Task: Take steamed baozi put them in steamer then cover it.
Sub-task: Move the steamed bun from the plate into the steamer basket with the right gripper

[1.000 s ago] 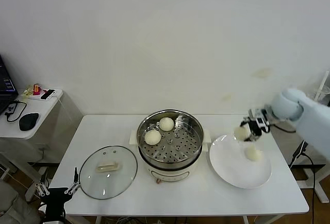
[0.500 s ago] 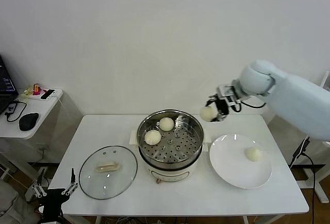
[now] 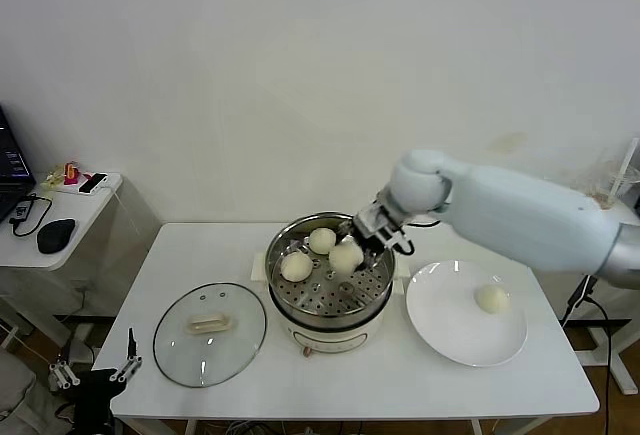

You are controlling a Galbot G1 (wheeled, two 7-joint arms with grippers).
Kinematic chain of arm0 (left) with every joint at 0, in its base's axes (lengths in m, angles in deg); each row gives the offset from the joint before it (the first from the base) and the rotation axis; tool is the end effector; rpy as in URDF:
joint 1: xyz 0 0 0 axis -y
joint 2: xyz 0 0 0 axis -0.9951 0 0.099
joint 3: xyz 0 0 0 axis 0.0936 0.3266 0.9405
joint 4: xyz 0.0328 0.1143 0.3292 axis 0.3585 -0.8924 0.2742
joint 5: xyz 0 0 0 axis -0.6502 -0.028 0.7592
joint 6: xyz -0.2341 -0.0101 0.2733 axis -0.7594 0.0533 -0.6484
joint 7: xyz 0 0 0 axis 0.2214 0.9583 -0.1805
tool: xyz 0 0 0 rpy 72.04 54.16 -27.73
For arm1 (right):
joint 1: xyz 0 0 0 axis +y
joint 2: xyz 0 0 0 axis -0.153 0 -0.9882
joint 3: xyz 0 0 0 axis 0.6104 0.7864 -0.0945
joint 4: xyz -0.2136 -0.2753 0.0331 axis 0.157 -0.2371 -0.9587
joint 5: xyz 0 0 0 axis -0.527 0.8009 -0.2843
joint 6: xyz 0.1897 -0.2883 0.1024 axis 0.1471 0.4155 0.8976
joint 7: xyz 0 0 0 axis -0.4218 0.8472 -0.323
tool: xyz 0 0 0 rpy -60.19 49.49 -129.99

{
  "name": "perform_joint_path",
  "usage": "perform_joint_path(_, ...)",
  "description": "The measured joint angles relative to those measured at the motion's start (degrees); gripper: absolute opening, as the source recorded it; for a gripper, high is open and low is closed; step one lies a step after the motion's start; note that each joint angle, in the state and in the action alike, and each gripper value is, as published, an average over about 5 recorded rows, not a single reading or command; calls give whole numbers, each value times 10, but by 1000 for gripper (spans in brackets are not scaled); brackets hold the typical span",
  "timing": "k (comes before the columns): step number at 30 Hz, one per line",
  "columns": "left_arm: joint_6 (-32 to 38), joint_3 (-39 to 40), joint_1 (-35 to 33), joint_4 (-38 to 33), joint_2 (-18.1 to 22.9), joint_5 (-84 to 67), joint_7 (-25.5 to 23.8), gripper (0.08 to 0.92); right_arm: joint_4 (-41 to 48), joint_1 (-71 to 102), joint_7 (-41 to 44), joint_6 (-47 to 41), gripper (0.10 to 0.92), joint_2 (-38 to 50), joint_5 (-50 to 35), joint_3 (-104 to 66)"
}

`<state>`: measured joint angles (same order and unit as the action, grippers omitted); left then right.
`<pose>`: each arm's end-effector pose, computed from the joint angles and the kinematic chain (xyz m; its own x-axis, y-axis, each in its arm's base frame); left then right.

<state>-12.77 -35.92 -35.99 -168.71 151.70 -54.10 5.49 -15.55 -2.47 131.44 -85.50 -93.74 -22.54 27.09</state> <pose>0.1195 0.1177 -0.3203 -0.9452 -0.3265 0.0036 -0.2959 0.8613 0.4130 0.5057 0.0833 -0.0846 -0.1693 -0.3442 0.9235 -0.6430 -0.6715 -0.3682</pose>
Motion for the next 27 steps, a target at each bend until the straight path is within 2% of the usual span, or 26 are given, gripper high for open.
perform_joint_path(17,2,-3,4,3,2,-2,0,823,-13,1,3,91,659,-41,52,50)
perform_joint_path(24,2,-3,6,4,3,-2,1,823,-7,3,-2,106,801,-46,59,50)
perform_joint_path(27,2,-3,6,4,2,-2,1,823,-4,0,-2,109,820,-45,60,46)
